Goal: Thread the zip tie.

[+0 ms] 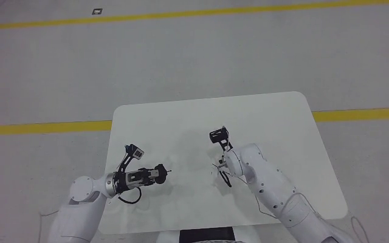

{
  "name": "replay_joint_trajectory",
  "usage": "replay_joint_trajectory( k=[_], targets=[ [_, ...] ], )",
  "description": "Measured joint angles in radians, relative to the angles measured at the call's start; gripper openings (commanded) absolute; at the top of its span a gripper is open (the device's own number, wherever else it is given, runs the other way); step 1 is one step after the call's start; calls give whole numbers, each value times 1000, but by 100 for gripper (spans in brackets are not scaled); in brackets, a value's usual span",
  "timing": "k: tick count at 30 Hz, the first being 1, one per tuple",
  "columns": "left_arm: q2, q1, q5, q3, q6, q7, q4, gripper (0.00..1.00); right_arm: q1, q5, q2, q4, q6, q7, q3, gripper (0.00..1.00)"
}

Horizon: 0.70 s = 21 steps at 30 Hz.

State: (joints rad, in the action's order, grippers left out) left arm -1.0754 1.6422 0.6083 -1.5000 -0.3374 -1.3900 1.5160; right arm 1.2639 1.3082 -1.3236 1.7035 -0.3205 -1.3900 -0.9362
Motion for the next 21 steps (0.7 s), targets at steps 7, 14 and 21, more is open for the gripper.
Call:
replay_joint_trajectory(
  k=[7, 14, 21],
  targets=[
    [0, 0, 0, 0, 0, 0, 0, 0, 49, -43, 14, 79, 28, 0, -67, 0],
    [0, 0, 0, 0, 0, 0, 0, 0, 130, -166, 22, 197, 50, 134, -158, 0],
    [0, 0, 0, 0, 0, 0, 0, 0, 206, -255, 29, 259, 95, 271, -215, 0]
  ],
)
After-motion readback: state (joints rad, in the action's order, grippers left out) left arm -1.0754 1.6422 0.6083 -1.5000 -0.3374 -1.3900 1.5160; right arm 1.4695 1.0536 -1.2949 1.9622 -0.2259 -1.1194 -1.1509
